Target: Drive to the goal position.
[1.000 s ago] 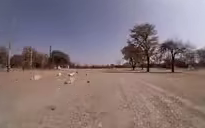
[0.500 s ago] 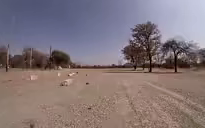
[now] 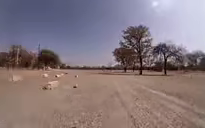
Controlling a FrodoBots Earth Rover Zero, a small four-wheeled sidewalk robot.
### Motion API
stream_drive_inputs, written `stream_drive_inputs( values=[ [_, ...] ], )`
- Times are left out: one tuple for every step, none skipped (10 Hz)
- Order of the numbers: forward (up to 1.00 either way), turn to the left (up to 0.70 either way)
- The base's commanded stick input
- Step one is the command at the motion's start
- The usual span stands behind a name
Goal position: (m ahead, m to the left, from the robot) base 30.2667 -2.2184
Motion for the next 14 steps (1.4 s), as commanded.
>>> stream_drive_inputs(
  values=[
    [1.0,0.0],
    [1.0,0.0],
    [1.0,0.0],
    [1.0,0.0],
    [1.0,0.0],
    [1.0,0.0],
    [1.0,0.0],
    [1.0,0.0],
    [1.0,0.0],
    [1.0,0.0],
    [1.0,0.0],
    [1.0,0.0],
    [1.0,0.0],
    [1.0,0.0]
  ],
)
